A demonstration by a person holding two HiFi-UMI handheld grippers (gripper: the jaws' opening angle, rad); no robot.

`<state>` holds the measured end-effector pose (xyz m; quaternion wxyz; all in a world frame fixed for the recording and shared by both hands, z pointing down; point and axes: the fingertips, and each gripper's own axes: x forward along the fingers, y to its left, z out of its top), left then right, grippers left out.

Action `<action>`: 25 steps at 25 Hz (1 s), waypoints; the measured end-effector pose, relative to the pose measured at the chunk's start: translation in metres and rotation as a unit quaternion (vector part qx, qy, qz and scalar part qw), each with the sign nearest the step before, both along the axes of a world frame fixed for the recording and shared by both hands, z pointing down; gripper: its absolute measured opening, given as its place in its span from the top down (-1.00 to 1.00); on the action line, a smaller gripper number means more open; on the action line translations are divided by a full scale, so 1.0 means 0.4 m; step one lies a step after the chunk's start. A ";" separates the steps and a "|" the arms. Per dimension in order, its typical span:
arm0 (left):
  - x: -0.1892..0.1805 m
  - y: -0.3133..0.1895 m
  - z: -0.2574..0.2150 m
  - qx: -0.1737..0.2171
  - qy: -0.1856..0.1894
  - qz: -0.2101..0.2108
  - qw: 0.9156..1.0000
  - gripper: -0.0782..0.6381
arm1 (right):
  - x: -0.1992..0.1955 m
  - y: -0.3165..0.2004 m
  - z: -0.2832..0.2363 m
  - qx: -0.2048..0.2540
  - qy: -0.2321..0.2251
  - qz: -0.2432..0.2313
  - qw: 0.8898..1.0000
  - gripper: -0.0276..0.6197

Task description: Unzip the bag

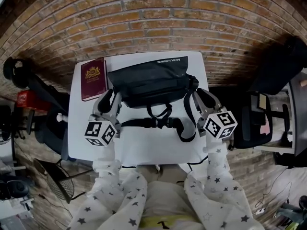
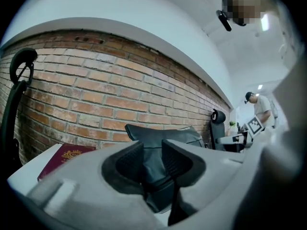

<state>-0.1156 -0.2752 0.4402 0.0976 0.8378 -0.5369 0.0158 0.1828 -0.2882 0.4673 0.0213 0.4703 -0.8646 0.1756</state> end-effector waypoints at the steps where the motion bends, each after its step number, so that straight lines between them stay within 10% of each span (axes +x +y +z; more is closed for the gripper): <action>1: 0.009 0.011 -0.002 0.000 -0.005 0.003 1.000 0.49 | -0.002 0.005 -0.009 0.005 0.000 -0.002 1.000 0.71; 8: 0.043 0.065 -0.006 -0.006 -0.015 0.021 1.000 0.78 | -0.027 0.042 -0.071 0.039 0.008 -0.005 0.999 0.89; 25: 0.014 0.116 -0.126 0.015 -0.027 0.041 0.999 0.79 | -0.092 0.107 -0.215 0.087 -0.025 0.022 0.996 0.89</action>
